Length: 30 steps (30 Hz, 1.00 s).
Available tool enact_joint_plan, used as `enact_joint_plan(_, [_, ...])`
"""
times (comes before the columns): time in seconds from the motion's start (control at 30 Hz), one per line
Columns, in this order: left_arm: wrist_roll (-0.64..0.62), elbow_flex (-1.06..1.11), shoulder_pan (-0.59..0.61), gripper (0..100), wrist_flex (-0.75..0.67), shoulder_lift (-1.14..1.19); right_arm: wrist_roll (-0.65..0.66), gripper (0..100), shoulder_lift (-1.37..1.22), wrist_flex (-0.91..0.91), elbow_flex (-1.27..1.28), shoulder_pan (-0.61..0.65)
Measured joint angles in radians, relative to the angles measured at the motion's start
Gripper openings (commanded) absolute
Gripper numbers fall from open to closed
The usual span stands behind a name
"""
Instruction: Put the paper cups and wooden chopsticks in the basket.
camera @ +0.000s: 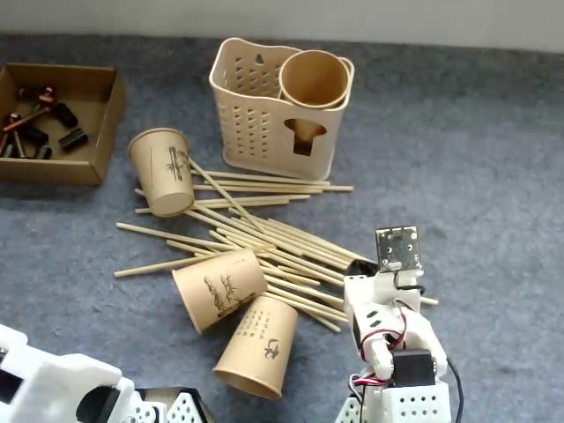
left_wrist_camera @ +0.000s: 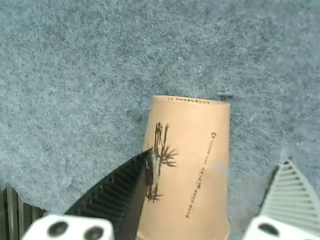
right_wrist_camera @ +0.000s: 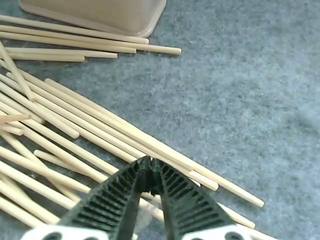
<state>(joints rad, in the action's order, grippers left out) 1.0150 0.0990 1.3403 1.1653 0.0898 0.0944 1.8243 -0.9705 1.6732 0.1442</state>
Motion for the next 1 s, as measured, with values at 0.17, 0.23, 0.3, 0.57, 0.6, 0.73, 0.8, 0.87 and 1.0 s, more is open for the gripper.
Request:
enact_joint_plan(0.17, [0.002,-0.172,0.000,35,0.006,0.192,0.000,0.5,0.000,0.000,0.000,0.000])
enact_joint_plan(0.23, [0.006,-0.241,0.000,35,0.041,0.253,0.000,0.5,0.000,0.000,0.000,0.000])
enact_joint_plan(0.3, [0.046,-0.299,0.000,35,0.095,0.307,0.000,0.5,0.000,0.000,0.000,0.000])
enact_joint_plan(0.57, [0.190,-0.376,-0.002,34,0.218,0.436,0.000,0.5,0.000,0.000,0.000,0.000])
enact_joint_plan(0.6, [0.193,-0.379,-0.003,34,0.221,0.442,0.000,0.5,0.000,0.000,0.000,0.000])
enact_joint_plan(0.73, [0.198,-0.387,-0.003,33,0.227,0.450,0.000,0.5,0.000,0.000,0.000,0.000])
enact_joint_plan(0.8, [0.198,-0.387,-0.003,30,0.232,0.450,0.000,0.5,0.000,0.000,0.000,0.000])
enact_joint_plan(0.87, [0.198,-0.400,-0.005,27,0.259,0.450,0.000,0.5,0.000,0.000,0.000,0.000])
enact_joint_plan(1.0, [0.198,-0.436,-0.029,25,0.365,0.451,0.000,0.5,0.000,0.000,0.000,0.000])
